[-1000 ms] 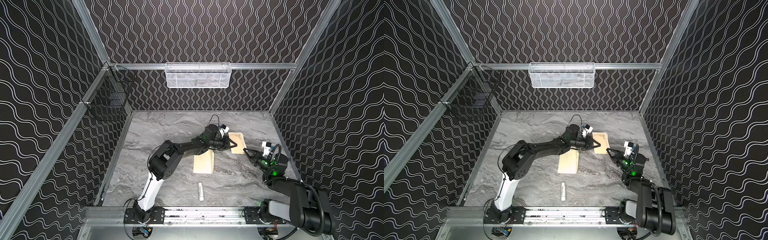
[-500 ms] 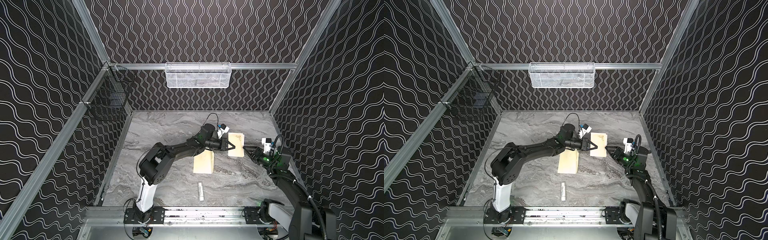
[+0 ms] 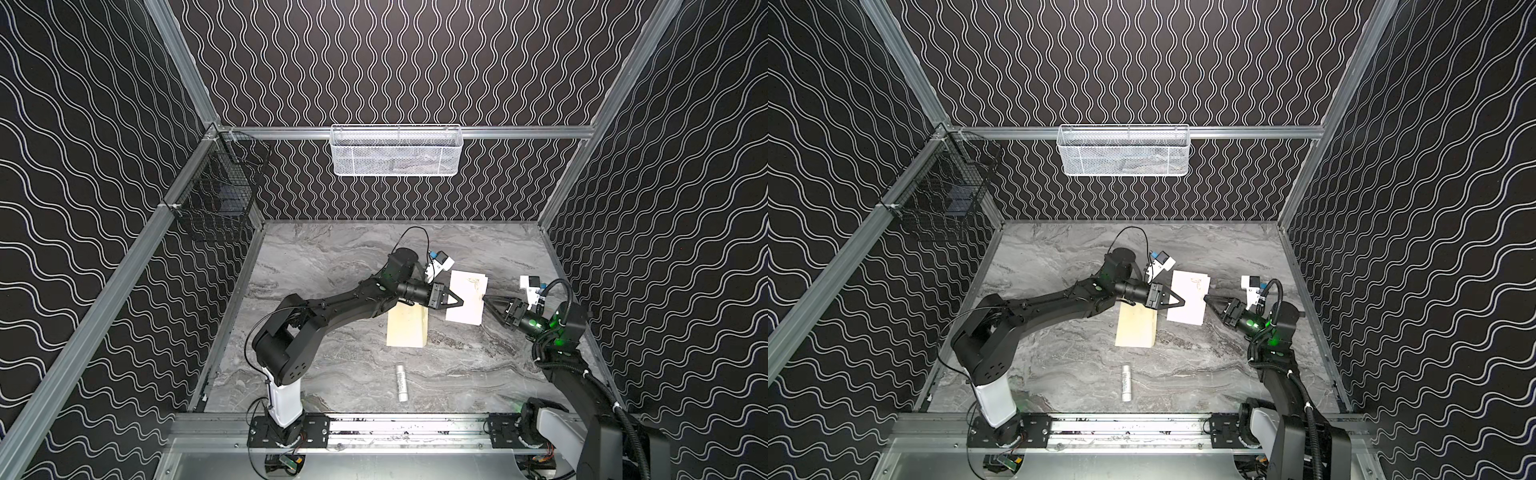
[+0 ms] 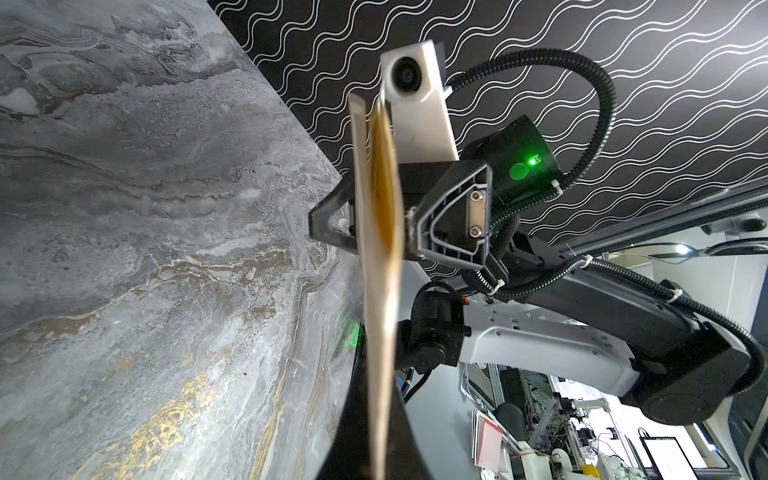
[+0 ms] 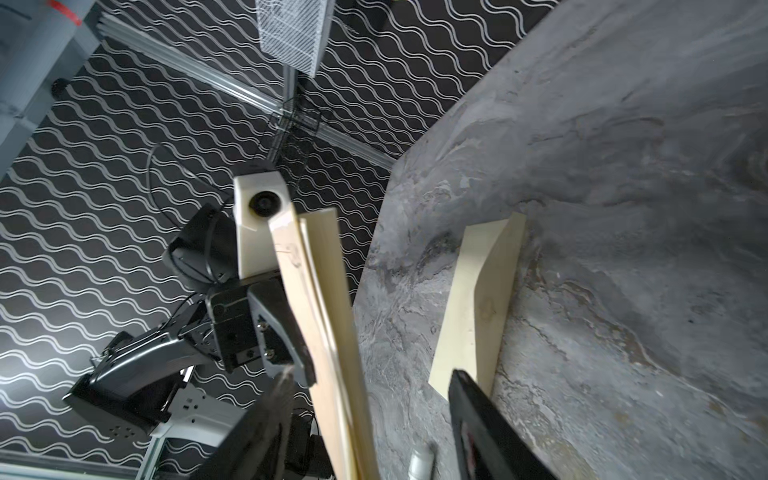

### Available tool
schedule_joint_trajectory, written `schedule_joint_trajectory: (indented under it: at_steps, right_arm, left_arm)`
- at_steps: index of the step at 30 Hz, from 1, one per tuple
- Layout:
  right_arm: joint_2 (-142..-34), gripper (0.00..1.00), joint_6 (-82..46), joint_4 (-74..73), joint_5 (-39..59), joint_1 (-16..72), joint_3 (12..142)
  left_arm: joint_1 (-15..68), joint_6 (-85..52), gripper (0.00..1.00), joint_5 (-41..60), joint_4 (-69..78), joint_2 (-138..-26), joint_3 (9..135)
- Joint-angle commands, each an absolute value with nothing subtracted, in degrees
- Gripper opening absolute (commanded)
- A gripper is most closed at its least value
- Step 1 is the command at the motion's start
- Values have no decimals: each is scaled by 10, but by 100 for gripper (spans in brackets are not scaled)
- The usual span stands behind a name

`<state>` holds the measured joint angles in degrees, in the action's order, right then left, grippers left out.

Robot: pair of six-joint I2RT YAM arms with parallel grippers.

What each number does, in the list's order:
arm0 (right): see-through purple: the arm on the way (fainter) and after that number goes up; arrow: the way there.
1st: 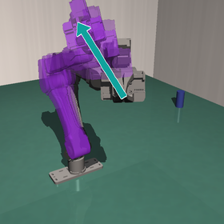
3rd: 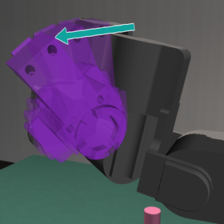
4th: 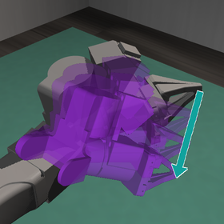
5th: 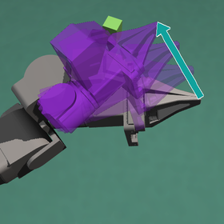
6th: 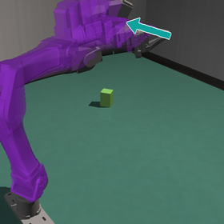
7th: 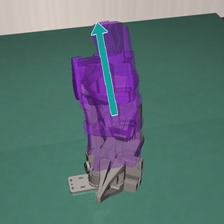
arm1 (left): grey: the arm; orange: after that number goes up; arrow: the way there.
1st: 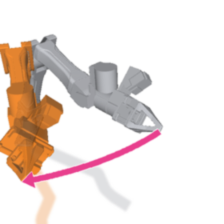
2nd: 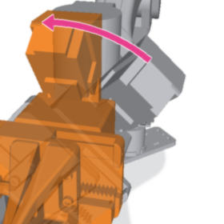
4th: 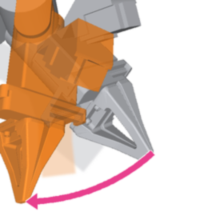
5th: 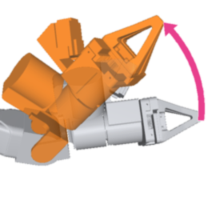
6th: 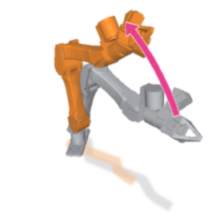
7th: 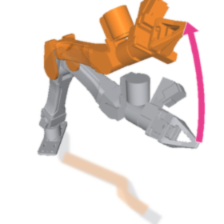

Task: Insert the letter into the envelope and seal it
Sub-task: 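Carry the letter to the envelope with the right gripper while the left reaches it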

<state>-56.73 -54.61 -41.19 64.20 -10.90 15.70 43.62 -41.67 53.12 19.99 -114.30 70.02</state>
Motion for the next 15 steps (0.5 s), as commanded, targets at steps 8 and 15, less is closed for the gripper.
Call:
schedule_joint_trajectory:
  at_steps: [8, 15]
  right_arm:
    - [-607, 37, -636, -611, 649, -57, 156]
    - [-616, 22, -643, -631, 640, -45, 144]
  left_arm:
    - [435, -463, 0, 546, 300, -1144, 667]
    - [435, -457, 0, 538, 298, -1139, 655]
